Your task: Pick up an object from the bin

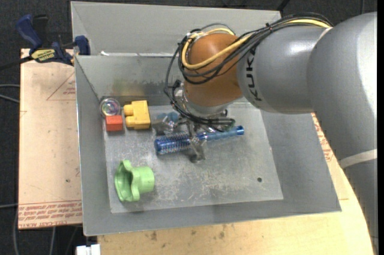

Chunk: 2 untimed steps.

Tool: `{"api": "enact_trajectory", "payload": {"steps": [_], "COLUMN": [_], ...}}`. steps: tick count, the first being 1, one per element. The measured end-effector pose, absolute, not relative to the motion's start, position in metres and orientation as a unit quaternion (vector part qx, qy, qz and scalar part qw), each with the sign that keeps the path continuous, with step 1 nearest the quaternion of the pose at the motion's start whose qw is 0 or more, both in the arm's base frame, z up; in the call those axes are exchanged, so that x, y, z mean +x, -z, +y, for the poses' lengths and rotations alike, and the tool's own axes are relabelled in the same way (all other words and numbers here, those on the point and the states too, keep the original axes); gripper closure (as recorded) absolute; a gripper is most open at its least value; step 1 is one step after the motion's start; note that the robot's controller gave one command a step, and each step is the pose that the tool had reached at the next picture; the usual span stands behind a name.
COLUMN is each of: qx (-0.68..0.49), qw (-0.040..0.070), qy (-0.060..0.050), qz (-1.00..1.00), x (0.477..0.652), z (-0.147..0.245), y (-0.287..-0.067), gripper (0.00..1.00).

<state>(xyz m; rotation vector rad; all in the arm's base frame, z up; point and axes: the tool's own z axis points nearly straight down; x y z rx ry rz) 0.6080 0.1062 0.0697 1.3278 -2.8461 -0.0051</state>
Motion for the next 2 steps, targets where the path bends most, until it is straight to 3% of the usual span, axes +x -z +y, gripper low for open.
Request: {"api": "enact_trajectory", "payload": {"steps": [1, 2], "qx": [0.423, 0.438], "qw": [-0.001, -0.005], "qy": [0.001, 0.0], "qz": [-0.906, -0.899], "x": [0.609, 0.604], "z": [0.106, 0.119], "y": [-0.07, -0.24], "gripper": [1.0, 1.0]}}
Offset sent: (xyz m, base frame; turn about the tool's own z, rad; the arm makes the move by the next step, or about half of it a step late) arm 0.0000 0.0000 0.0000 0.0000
